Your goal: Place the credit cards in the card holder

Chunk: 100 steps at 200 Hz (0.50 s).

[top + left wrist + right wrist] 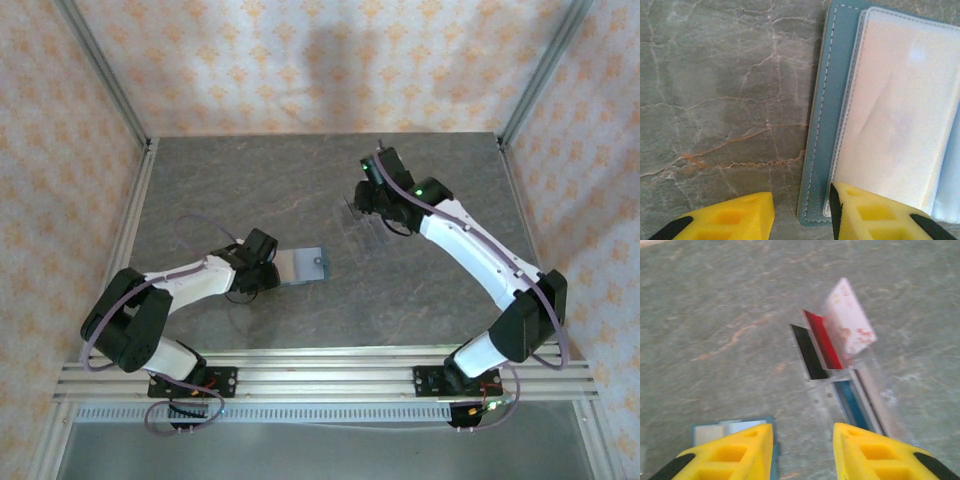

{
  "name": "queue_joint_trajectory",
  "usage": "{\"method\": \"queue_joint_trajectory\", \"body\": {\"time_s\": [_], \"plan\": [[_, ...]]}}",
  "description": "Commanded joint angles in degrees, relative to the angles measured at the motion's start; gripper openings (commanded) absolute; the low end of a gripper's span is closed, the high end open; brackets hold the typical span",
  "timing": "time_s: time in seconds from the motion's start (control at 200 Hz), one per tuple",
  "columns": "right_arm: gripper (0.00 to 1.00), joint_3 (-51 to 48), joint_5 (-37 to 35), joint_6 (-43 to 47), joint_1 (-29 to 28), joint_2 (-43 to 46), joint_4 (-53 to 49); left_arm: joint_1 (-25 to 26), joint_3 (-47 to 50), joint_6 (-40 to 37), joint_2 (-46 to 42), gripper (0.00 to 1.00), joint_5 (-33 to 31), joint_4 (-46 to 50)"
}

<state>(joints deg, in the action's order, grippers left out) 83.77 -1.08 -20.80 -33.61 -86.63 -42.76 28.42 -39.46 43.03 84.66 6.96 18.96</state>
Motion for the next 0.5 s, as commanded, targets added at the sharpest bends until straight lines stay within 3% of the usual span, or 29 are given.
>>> {"method": "queue_joint_trajectory", "body": {"time_s": [0.0,0.18,0.38,0.495], "plan": [[0.35,1.28,-2.68,4.32,1.92,-2.7,-6.66,0.75,-0.33,-0.15,2.34,0.37,-3.05,1.2],[0.33,4.67,-3.24,8.85,1.91,-6.24,-10.78,0.67,-2.39,-2.0,0.77,0.38,-4.19,4.71],[0.33,-0.09,-4.8,8.67,1.94,-6.4,-8.15,0.67,-3.4,-4.77,1.51,0.38,-4.09,5.74],[0.33,-3.19,-2.11,7.64,1.92,-6.28,-5.87,0.67,-2.18,-4.88,0.76,0.37,-3.29,5.46]]}}
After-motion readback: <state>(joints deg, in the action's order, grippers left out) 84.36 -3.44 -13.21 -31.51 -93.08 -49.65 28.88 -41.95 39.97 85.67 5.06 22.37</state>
